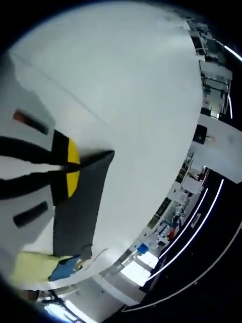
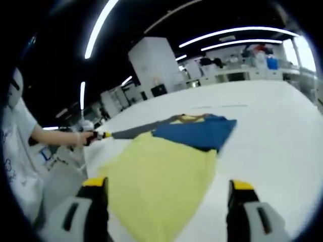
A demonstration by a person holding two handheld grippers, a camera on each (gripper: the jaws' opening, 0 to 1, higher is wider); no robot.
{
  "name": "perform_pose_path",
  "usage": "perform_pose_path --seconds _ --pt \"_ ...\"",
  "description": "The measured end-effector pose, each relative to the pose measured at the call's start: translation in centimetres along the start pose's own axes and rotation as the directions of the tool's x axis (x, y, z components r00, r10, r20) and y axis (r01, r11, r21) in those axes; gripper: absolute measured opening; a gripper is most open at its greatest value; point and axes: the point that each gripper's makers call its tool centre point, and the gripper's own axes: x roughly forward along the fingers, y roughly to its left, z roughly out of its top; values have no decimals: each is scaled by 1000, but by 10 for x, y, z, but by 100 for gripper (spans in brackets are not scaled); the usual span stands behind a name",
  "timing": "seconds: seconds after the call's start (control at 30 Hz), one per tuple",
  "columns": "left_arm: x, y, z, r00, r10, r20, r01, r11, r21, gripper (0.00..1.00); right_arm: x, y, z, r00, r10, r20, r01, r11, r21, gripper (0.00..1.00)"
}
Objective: Fold the garment on the visible template until the final outline fits inside the template.
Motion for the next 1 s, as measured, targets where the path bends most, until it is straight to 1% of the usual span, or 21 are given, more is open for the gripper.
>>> perform_pose_path --seconds 0.03,0.13,0.17,0.27,0.3,0.33,0.37,0.4,0.47,0.5,0.53,0.67,0.7,0.73,0.8,0.83,0.87,0.9,0.93,0.97,1.0 --pt "0 -7 5 999 -36 4 35 999 33 0 1 0 1 1000 1 2 -1 1000 -4 100" --pt "-2 -25 14 996 -86 8 85 994 75 0 1 -1 2 1000 1 5 -1 1000 -10 100" --pt "-6 -39 19 994 -109 13 107 991 81 0 1 -2 2 1000 0 4 0 1000 -13 100" --pt "-5 -62 27 985 -173 19 170 979 114 0 2 -5 0 1000 -9 -4 9 1000 -20 100" --pt "-7 -71 28 981 -194 17 191 974 120 0 2 -6 0 1000 -12 -5 12 1000 -20 99" --pt "-9 -86 28 977 -213 12 209 968 141 0 2 -5 0 1000 -11 -4 11 1000 -18 100" --pt "-7 -91 28 974 -227 7 223 962 158 0 1 -4 0 1000 -10 0 10 1000 -16 100" --pt "-2 -100 27 965 -261 -10 259 950 172 0 1 -5 0 1000 -10 3 10 1000 -13 99" --pt "0 -125 22 954 -298 -20 297 938 181 0 0 -4 -1 1000 -7 6 7 1000 -11 99" --pt "3 -132 22 949 -313 -26 312 932 182 0 0 -4 -1 1000 -5 6 5 1000 -10 100" --pt "6 -146 19 940 -340 -35 340 922 187 0 0 -1 -3 1000 0 3 0 1000 -11 99" --pt "12 -184 5 921 -386 -56 390 903 182 0 -2 2 -6 1000 4 1 -4 1000 -6 100" --pt "14 -191 3 918 -392 -59 396 900 179 0 -3 2 -6 1000 3 4 -3 1000 -2 100" --pt "17 -202 -1 910 -409 -73 415 891 184 0 -3 3 -7 1000 3 5 -3 1000 0 99" --pt "22 -217 -5 900 -426 -89 436 880 191 0 -5 3 -8 1000 1 10 -1 1000 6 100" --pt "27 -229 -7 893 -440 -98 451 873 189 0 -5 3 -8 1000 0 12 0 1000 10 100" --pt "29 -236 -8 889 -448 -99 459 869 184 0 -6 3 -9 1000 -1 13 1 1000 14 99" --pt "32 -248 -10 880 -464 -100 475 863 174 0 -7 1 -10 1000 -3 16 3 1000 19 100" --pt "35 -255 -11 876 -471 -104 483 859 172 0 -7 1 -10 1000 -5 18 4 1000 22 100" --pt "30 -275 -24 869 -482 -108 494 853 170 0 -8 0 -11 1000 -6 18 6 1000 25 100" --pt "30 -286 -28 862 -494 -115 507 846 166 0 -8 0 -11 1000 -8 19 7 1000 26 100"
